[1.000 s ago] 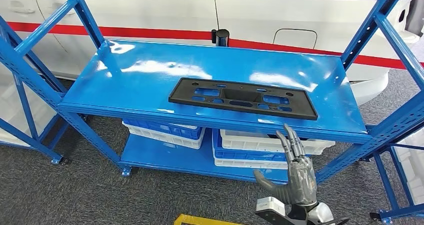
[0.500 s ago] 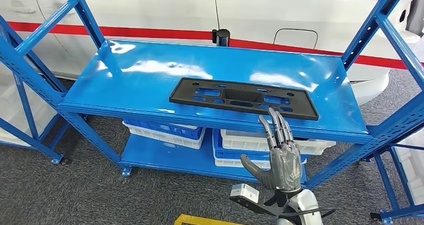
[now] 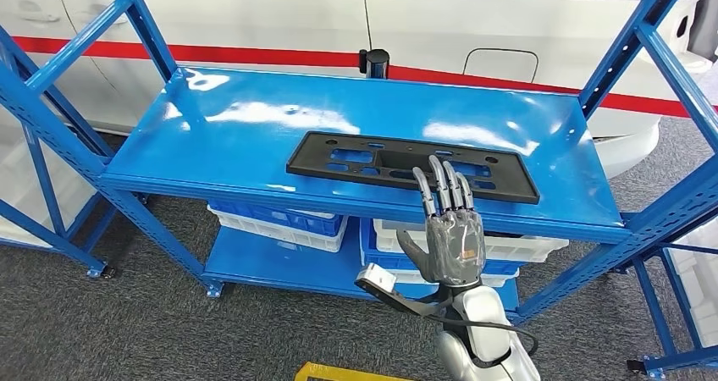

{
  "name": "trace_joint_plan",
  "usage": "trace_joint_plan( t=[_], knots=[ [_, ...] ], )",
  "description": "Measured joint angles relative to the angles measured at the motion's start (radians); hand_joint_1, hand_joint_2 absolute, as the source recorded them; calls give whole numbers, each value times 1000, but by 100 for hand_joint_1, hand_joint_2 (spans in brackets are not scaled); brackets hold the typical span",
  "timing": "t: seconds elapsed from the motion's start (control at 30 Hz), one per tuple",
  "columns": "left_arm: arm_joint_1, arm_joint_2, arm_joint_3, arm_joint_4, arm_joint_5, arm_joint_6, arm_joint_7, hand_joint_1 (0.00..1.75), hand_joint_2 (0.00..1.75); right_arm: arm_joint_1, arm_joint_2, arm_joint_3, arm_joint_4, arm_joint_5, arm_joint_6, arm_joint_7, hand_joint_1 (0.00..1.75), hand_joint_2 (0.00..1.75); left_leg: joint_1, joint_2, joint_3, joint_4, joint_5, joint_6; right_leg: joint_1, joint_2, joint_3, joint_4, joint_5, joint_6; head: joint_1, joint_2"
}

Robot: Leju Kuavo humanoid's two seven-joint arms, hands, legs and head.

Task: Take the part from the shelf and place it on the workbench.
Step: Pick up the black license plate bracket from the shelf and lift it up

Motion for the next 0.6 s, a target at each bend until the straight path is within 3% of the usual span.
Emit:
trace_joint_plan(
  t=[0.2,0.6],
  knots=[
    [-1,17,-22,0,-32,-47,0,0,175,-39,15,4,15,-120,66,4,0,175,0,0,0,0,0,0,0,0,0,0,0,0,0,0],
    [-2,39,-97,0,-120,-94,15,0,175,-105,57,-35,67,-231,125,47,0,175,0,-1,0,0,0,0,0,0,0,0,0,0,0,0]
  ],
)
